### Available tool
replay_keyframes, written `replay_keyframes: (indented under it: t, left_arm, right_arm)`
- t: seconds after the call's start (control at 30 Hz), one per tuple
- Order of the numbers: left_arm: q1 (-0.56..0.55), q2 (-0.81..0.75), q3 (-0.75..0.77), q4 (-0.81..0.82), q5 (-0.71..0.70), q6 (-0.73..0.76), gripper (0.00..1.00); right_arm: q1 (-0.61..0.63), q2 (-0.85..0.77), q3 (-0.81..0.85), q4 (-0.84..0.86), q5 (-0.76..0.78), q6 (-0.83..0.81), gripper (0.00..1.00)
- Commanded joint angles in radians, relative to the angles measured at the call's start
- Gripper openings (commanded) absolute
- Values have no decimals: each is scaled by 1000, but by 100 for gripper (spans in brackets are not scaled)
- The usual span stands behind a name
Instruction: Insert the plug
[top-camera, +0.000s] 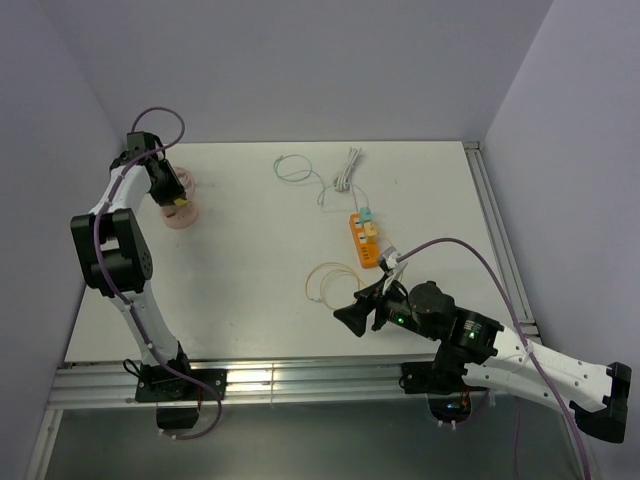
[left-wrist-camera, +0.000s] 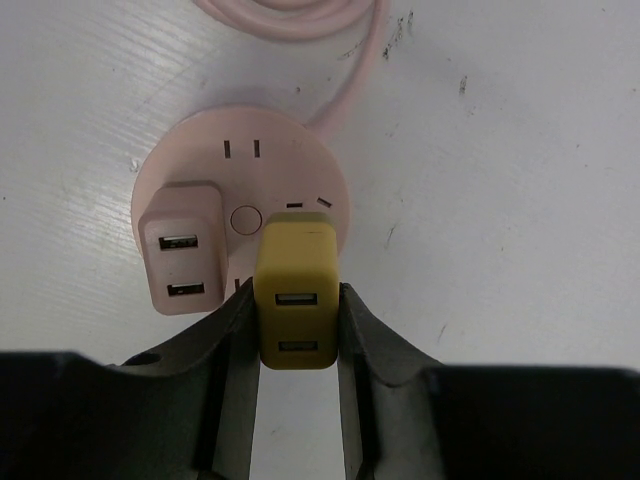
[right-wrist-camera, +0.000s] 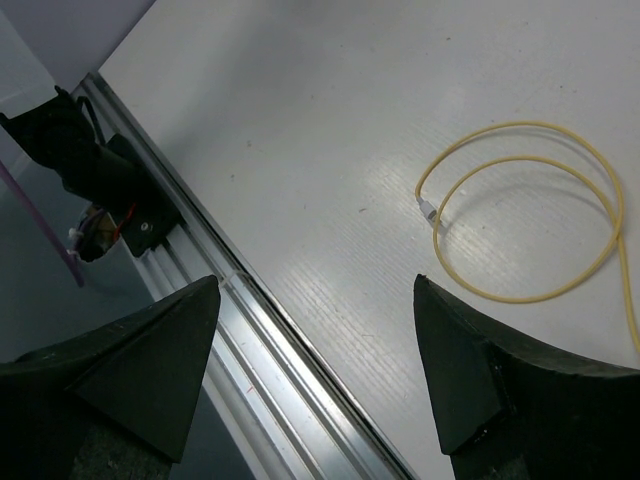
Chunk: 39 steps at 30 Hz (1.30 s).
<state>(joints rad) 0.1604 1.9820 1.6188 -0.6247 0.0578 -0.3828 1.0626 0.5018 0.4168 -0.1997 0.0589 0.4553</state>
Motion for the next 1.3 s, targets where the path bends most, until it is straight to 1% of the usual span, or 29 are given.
replay_keyframes:
  t: [0.0,0.8,1.07,1.1,1.27]
  left_arm:
    - [-5,14,53,-6,-27,-5,0]
    - [-18,78,92,-27,-53,-4,0]
    - [-19,118,138,-62,-53,16,0]
    - [-19,123,144,-69,-90,21,0]
    - [-24,152,171,-92,-121,32,0]
  right_arm:
    - [2,1,16,40,-2,-10,84]
    - [2,-5,13,42,-4,-9,84]
    - [2,-3,13,40,-7,-9,84]
    - [2,-3,13,42,-7,-10,84]
    - [2,1,13,42,-11,-7,85]
